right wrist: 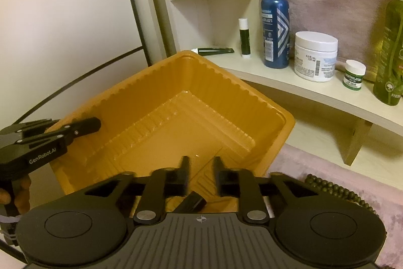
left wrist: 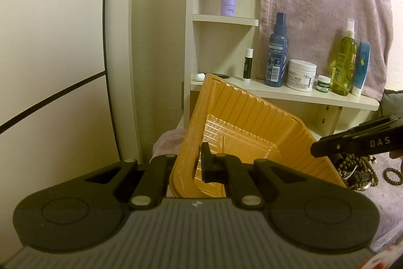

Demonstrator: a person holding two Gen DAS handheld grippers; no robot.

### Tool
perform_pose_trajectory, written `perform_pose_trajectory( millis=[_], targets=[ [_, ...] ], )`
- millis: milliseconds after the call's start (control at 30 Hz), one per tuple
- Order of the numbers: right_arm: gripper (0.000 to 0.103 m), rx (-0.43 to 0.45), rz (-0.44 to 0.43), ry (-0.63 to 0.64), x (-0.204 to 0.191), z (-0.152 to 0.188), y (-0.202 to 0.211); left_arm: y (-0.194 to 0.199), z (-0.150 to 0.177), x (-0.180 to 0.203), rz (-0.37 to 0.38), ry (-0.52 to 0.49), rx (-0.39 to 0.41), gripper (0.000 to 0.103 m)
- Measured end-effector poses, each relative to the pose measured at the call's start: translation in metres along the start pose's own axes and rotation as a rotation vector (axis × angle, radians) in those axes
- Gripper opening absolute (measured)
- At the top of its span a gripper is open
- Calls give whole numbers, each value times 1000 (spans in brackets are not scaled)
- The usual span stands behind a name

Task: Organize jewelry
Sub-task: 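Move the right gripper to the wooden bead bracelet and grasp it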

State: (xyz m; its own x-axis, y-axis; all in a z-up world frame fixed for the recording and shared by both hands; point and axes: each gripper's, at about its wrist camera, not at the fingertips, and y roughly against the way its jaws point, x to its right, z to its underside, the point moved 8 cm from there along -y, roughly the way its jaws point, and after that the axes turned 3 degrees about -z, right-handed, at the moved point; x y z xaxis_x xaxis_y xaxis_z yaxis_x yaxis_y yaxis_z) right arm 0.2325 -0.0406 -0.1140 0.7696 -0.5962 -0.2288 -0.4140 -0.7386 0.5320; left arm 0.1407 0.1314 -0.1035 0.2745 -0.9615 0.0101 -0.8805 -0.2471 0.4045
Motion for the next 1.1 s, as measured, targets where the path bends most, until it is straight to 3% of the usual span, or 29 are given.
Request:
perform_pose_trajectory(
  millis=[67,500,1100],
  targets=[
    [42,12,0,7,-2,-1,2,0,0,0,1,1,0,7],
    [43,55,6,-66,5,4,31,0,0,0,1,0,0,7],
    [43,83,172,-231,70,48,105,0,0,0,-3,-10,2,7]
  ],
)
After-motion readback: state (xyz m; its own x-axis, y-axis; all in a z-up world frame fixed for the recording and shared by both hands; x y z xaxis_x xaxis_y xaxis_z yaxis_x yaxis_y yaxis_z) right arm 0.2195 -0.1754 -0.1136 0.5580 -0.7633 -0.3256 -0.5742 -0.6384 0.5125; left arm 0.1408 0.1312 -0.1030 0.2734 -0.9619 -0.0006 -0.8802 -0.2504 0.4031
